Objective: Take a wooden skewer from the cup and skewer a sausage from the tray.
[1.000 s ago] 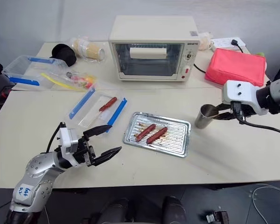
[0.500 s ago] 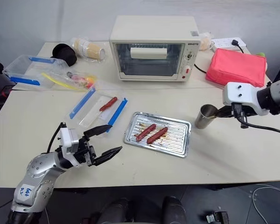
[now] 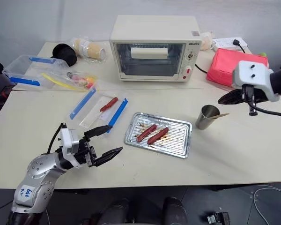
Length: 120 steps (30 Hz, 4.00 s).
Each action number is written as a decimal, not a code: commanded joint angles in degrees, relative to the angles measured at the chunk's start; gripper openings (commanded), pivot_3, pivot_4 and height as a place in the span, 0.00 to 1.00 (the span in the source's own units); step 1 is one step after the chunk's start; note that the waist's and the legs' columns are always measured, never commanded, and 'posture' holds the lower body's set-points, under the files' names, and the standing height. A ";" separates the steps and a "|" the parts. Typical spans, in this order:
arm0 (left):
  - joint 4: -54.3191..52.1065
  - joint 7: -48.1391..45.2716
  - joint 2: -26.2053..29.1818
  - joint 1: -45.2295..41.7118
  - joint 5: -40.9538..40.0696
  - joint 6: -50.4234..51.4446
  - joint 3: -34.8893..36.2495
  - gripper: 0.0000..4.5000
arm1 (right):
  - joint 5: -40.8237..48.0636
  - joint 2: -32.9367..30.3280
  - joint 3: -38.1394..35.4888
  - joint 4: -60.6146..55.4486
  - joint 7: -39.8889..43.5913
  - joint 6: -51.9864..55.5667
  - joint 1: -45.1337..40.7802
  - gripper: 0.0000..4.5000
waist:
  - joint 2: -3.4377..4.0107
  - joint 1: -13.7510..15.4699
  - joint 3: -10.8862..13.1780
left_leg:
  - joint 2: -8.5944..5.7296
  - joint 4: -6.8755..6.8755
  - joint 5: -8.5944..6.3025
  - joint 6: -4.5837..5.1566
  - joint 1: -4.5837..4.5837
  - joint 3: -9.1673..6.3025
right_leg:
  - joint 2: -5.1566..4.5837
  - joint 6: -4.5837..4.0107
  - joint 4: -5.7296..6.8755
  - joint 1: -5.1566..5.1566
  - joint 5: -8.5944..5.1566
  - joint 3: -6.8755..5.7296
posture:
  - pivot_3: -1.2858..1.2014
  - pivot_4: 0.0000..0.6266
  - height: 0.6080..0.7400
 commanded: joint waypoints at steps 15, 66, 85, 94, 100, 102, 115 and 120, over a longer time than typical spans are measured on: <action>-1.39 1.17 -0.79 2.48 0.07 -1.11 -0.04 1.00 | 13.90 3.90 -29.33 -14.16 -11.11 19.63 30.51 0.80 | 0.01 0.23 0.01 | 0.00 0.11 -0.01 0.06 -0.10 -0.09 | 0.00 0.01 0.11 0.04 0.01 -0.04 | 0.52 0.24 1.00; 0.13 1.77 -0.95 1.20 0.71 -1.38 0.38 1.00 | 5.76 5.96 -17.22 -21.77 -14.35 13.24 25.34 0.14 | 0.01 0.21 0.01 | 0.00 0.09 -0.01 0.07 -0.06 -0.06 | 0.02 0.01 0.16 0.03 0.01 -0.08 | 0.52 0.24 1.00; 0.73 1.91 -1.16 0.51 0.90 -1.64 0.33 1.00 | 1.43 6.26 -14.94 -16.29 -12.24 7.61 20.85 0.00 | -0.04 0.19 0.02 | -0.01 0.09 -0.01 0.07 -0.05 -0.07 | 0.01 0.01 0.10 0.05 0.01 -0.07 | 0.52 0.24 1.00; 1.27 1.76 -1.31 0.25 1.08 -2.08 0.25 1.00 | 2.44 4.28 -15.22 -11.95 -8.70 11.64 12.37 0.00 | -0.03 0.10 0.02 | 0.01 0.08 -0.01 0.07 -0.05 -0.06 | 0.01 0.01 0.10 0.02 0.01 -0.06 | 0.52 0.24 1.00; 1.66 1.32 -1.56 0.01 0.88 -2.62 0.22 1.00 | 7.85 0.34 -17.05 -9.18 -0.18 19.48 4.73 0.00 | 0.00 0.10 0.04 | 0.01 0.07 -0.02 0.07 -0.10 -0.10 | -0.02 0.01 0.03 0.01 0.01 0.08 | 0.52 0.24 1.00; 1.65 0.91 -1.65 -0.21 0.43 -2.68 0.25 1.00 | 9.66 -1.02 -17.47 -7.43 2.05 21.81 1.73 0.00 | 0.03 0.03 0.06 | 0.01 0.05 -0.03 0.06 -0.10 -0.10 | -0.02 0.01 -0.03 0.00 0.01 0.13 | 0.52 0.24 1.00; 2.41 -2.41 -4.25 -11.42 -5.45 2.62 -2.51 1.00 | 32.92 10.36 -20.77 -15.81 -4.71 47.54 -1.56 0.00 | 0.04 0.09 0.07 | 0.07 0.03 -0.13 -0.04 -0.13 -0.14 | 0.00 -0.01 -0.05 -0.02 0.00 0.14 | 0.52 0.24 1.00; 4.99 -2.27 -9.68 -18.14 -7.18 3.15 -5.17 1.00 | 38.40 22.11 -23.38 -20.74 -13.29 49.16 2.16 0.00 | 0.04 0.53 0.07 | -0.02 0.20 -0.05 0.10 -0.35 -0.18 | 0.20 0.04 0.27 -0.08 0.03 -0.27 | 0.52 0.24 1.00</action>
